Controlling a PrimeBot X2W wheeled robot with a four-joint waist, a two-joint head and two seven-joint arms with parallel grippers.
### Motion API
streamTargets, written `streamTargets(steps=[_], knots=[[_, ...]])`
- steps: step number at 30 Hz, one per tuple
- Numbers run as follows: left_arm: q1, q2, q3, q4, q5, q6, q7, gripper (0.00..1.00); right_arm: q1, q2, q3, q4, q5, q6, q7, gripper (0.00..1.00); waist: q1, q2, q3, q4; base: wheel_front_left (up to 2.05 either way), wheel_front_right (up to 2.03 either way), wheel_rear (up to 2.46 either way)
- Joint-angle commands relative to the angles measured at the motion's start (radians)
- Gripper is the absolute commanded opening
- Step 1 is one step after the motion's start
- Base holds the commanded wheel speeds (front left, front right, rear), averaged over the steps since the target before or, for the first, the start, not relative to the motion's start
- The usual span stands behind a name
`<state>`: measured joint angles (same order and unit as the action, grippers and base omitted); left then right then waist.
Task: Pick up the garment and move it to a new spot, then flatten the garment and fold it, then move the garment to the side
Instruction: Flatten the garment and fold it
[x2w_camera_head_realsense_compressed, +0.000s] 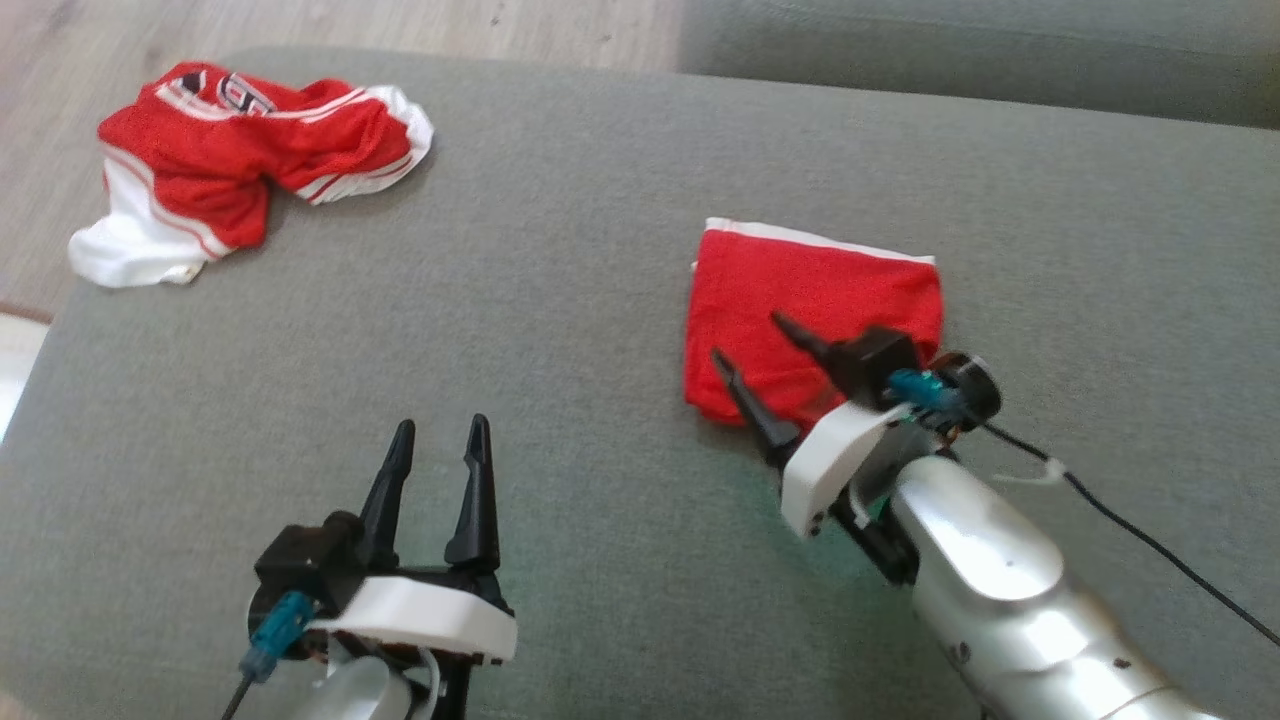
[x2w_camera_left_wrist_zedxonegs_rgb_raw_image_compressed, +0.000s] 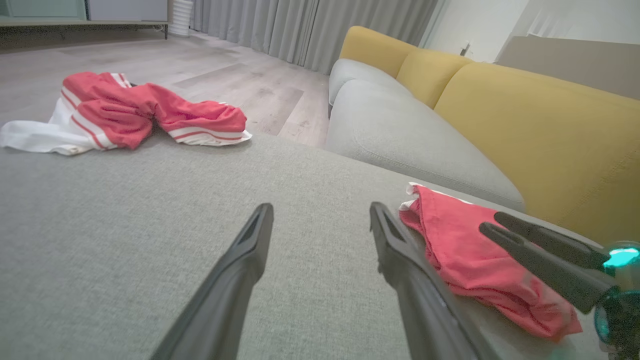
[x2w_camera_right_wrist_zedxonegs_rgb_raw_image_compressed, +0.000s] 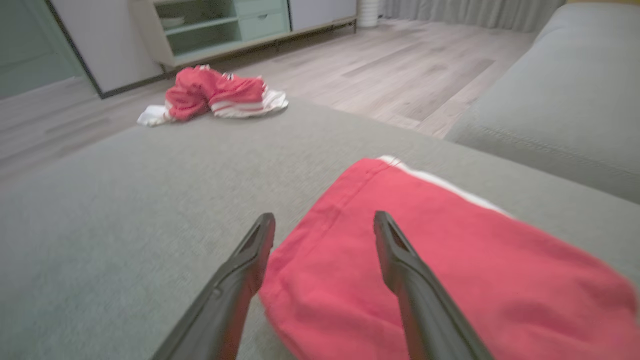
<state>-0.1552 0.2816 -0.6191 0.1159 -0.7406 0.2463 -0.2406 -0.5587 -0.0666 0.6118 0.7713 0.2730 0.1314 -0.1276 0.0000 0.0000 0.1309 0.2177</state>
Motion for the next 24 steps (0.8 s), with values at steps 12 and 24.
streamTargets(steps=[12,24], knots=[[-0.017,0.038,0.064,-0.010,0.044,0.035,-0.018,1.00,0.156,0.016,-0.300,-0.191,-0.091,-0.001,-0.074,1.00,0.0000,0.0000,-0.083,-0.107,0.00,0.00,0.00],[0.080,0.026,0.092,0.056,0.052,0.034,-0.021,1.00,0.481,0.016,-0.503,-0.440,-0.098,-0.001,-0.033,1.00,0.0000,0.0000,-0.136,-0.153,0.00,0.00,0.00]])
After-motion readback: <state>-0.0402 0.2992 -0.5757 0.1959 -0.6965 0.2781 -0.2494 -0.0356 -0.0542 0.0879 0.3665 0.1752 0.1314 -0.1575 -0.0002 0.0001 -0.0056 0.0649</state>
